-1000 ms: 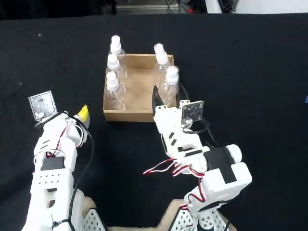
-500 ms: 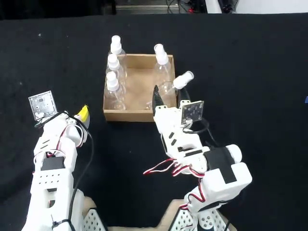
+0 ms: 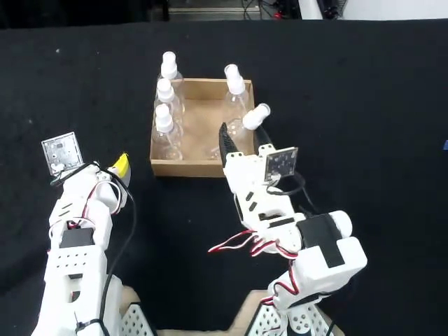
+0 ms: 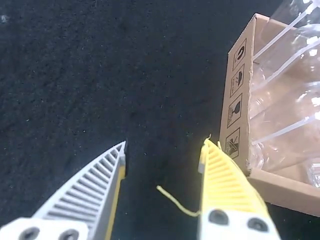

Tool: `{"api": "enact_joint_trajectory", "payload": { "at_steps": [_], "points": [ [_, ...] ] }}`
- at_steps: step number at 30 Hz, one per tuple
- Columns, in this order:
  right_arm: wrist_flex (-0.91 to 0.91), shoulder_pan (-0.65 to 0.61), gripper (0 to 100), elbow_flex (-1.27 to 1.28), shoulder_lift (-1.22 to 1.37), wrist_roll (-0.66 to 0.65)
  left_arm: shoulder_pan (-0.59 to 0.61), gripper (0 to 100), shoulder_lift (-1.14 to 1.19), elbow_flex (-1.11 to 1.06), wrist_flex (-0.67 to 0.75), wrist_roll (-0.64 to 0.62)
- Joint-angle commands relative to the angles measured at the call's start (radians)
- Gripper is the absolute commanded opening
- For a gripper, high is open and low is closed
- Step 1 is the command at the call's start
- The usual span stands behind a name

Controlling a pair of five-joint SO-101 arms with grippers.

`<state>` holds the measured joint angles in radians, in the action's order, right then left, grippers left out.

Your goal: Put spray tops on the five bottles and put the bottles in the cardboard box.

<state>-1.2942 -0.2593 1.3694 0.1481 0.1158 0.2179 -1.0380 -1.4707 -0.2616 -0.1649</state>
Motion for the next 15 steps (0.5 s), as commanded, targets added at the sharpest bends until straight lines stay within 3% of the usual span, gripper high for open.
{"api": "enact_joint_trajectory", "payload": {
  "at_steps": [1,5,11,15],
  "points": [
    [-0.055,-0.005,7.2,-0.025,-0.012,-0.002,0.008,22,-0.015,0.015,0.023,-0.012],
    [-0.17,-0.005,7.1,0.018,-0.013,-0.025,0.008,22,-0.015,0.018,0.023,-0.012],
    [-0.176,-0.006,7.1,-0.001,-0.013,-0.12,0.008,22,-0.015,0.018,0.023,-0.012],
    [-0.176,-0.005,7.1,-0.018,-0.013,-0.252,0.008,22,-0.015,0.015,0.023,-0.012]
  ]
}}
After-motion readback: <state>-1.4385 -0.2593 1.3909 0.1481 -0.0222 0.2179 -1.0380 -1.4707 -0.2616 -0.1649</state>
